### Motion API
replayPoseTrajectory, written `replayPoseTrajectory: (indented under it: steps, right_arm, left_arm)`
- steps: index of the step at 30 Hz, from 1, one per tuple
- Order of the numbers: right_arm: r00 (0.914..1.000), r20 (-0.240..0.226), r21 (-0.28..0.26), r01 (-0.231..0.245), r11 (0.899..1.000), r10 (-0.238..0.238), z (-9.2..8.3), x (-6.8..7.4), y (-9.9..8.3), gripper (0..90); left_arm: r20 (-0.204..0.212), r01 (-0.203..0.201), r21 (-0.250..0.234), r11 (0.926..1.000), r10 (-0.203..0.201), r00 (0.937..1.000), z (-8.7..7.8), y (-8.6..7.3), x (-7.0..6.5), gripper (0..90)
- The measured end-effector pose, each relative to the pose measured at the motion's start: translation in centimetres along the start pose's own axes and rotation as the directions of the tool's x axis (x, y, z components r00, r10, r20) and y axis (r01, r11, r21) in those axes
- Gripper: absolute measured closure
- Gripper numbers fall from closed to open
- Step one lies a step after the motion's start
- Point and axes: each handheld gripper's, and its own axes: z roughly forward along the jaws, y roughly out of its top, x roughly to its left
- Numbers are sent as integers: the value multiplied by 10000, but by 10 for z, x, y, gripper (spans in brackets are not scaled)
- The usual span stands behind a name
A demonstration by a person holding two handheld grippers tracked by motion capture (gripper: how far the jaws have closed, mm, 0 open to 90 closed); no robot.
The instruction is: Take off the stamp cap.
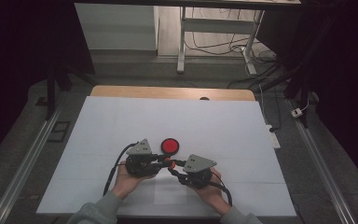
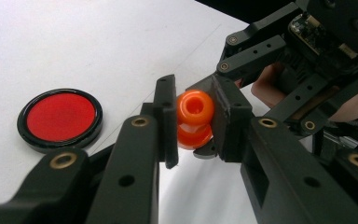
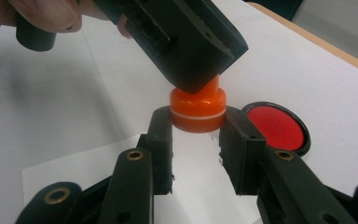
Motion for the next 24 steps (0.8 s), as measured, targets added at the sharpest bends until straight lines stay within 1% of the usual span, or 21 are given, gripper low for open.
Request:
replayPoseTrajectory:
  steps: [3, 8, 13, 18, 21, 23, 24]
  right_arm:
    - [10000, -35, -9, -2, 10000, 2, 0, 0, 0, 654]
    - [9994, -54, -185, -345, 9992, 344, 1, 0, -1, 655]
    - [9990, 49, -263, -453, 9986, 455, 0, 2, -1, 654]
    - [9993, 13, -275, -379, 9989, 380, 0, 1, -1, 655]
    - [9999, -28, -271, -166, 9995, 165, -1, 0, -1, 655]
    - [9999, -100, -202, 26, 9998, -28, -3, -1, 0, 655]
    - [9999, -113, -199, 33, 9998, -36, -3, -2, 0, 655]
  left_arm:
    - [18, 10, 3, 10000, -10, 10000, 0, 0, 0, 729]
    - [21, 26, -39, 10000, -26, 10000, -1, 0, 1, 730]
    - [25, -36, -174, 9998, 36, 10000, -1, -1, 0, 730]
    - [16, -59, -189, 9998, 60, 10000, -1, -1, 0, 731]
    - [92, -32, -225, 9997, 34, 10000, -2, -1, 0, 731]
    - [56, -41, -250, 9997, 42, 10000, -2, -1, -1, 731]
    - [35, -62, -239, 9997, 63, 10000, -2, -1, -1, 731]
